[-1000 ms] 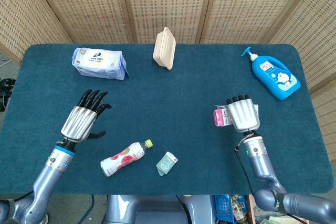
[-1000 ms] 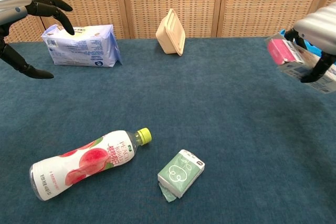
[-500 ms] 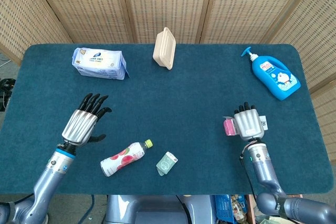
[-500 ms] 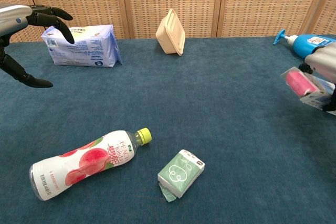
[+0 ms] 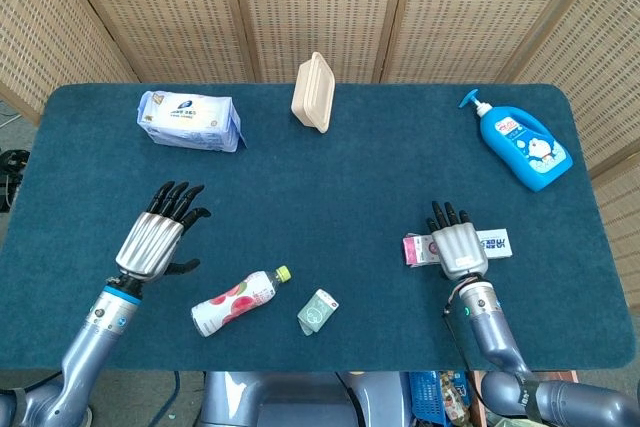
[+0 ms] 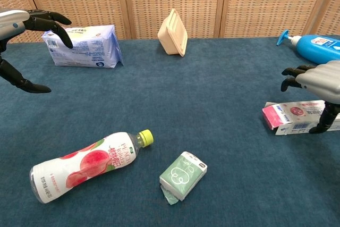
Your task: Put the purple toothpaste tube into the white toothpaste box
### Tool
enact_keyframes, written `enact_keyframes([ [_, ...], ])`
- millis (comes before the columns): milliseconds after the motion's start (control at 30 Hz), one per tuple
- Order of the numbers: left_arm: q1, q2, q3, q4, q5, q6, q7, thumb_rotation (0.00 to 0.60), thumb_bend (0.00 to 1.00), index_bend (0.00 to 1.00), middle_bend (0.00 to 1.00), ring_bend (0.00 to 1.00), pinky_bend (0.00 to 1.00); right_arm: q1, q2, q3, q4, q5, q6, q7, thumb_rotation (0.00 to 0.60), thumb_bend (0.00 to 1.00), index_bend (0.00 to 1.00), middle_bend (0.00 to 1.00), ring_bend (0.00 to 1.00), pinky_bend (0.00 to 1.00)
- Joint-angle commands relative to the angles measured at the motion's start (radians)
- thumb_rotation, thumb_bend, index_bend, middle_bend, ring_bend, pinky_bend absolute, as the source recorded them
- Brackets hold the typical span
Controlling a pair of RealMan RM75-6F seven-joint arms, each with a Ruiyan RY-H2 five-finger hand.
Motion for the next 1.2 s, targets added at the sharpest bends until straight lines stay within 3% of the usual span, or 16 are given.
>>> enact_keyframes([
  [33, 0.005, 0.002, 0.002, -0.002, 0.0, 0.001, -0.002, 0.6, 0.09, 0.29, 0.08, 0.01, 0.0, -0.003, 0.001, 0.007, -0.015, -0.015, 0.018, 0.019, 0.6, 0.0, 0.18, 0.01, 0.0, 0.15],
  [267, 0.046, 0.017, 0.033, -0.012, -0.003, 0.018, 0.004, 0.6, 0.09, 0.14, 0.0, 0.0, 0.0, -0.051, 0.04, -0.011, -0.091, -0.185, 0.097, 0.177, 0.6, 0.0, 0.15, 0.0, 0.0, 0.09],
  [467, 0.132, 0.023, 0.115, -0.022, 0.03, 0.083, 0.064, 0.6, 0.09, 0.01, 0.0, 0.0, 0.0, -0.154, 0.087, -0.099, -0.107, -0.398, 0.216, 0.373, 0.6, 0.0, 0.07, 0.0, 0.0, 0.02],
  [667, 0.215, 0.008, 0.186, 0.009, 0.111, 0.158, 0.121, 0.6, 0.09, 0.0, 0.0, 0.0, 0.0, -0.247, 0.116, -0.16, -0.08, -0.494, 0.295, 0.511, 0.6, 0.0, 0.03, 0.0, 0.0, 0.0],
  [833, 0.288, -0.011, 0.219, 0.067, 0.152, 0.216, 0.082, 0.6, 0.09, 0.0, 0.0, 0.0, 0.0, -0.334, 0.133, -0.199, -0.038, -0.567, 0.387, 0.613, 0.6, 0.0, 0.03, 0.0, 0.0, 0.0],
  [1033, 0.337, 0.005, 0.228, 0.124, 0.16, 0.247, 0.018, 0.6, 0.09, 0.0, 0.0, 0.0, 0.0, -0.403, 0.157, -0.215, -0.003, -0.589, 0.446, 0.663, 0.6, 0.0, 0.03, 0.0, 0.0, 0.0],
  [1200, 0.348, 0.022, 0.212, 0.118, 0.169, 0.244, -0.023, 0.6, 0.09, 0.0, 0.0, 0.0, 0.0, -0.42, 0.164, -0.196, 0.007, -0.596, 0.446, 0.674, 0.6, 0.0, 0.03, 0.0, 0.0, 0.0],
])
